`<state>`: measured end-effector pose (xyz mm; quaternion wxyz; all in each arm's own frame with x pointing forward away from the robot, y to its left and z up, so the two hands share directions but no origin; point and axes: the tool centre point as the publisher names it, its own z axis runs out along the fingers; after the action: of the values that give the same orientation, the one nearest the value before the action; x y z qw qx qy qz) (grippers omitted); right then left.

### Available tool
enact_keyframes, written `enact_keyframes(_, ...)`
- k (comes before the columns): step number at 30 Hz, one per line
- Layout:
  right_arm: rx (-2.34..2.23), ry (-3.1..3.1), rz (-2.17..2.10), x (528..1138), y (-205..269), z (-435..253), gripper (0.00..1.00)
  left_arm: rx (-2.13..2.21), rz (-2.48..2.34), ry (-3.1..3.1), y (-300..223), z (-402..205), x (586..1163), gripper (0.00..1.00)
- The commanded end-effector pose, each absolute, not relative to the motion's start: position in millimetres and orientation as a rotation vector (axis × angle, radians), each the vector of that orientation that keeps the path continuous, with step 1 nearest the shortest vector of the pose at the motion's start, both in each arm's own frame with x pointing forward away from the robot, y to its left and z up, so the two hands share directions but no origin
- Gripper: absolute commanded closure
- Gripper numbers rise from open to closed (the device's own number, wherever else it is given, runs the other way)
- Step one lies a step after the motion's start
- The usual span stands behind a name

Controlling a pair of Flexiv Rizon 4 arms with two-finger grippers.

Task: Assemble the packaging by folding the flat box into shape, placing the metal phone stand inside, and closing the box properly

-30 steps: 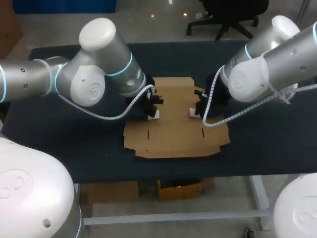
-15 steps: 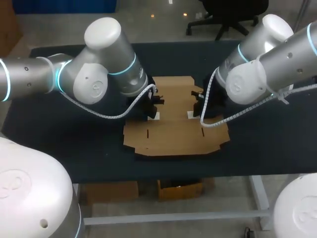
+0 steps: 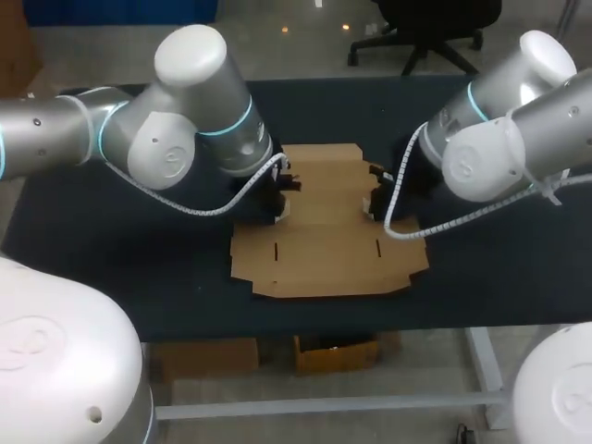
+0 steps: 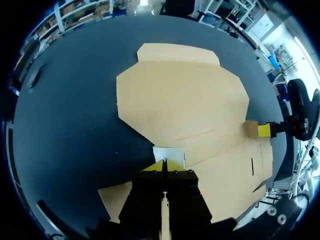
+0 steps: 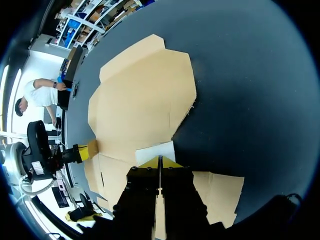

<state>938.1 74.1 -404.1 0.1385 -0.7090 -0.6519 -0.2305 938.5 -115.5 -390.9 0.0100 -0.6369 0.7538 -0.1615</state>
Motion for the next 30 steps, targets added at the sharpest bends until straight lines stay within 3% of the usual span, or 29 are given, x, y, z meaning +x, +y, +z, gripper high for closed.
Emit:
enact_keyframes(1,-2.007,-1.848,-0.678,935.9,58.3,-398.0,1.00,-1.991,-0.486,2.317,-107.1,-373.5,927.7,1.00)
enact_keyframes(15,-1.994,-1.751,-0.722,922.5,14.2,-392.5,1.00,-2.055,-0.461,2.237,-77.1,-351.9,904.2,1.00)
enact_keyframes(30,-1.940,-1.711,-0.684,877.3,-23.8,-354.5,1.00,-2.111,-0.429,2.158,-50.7,-308.8,839.7,1.00)
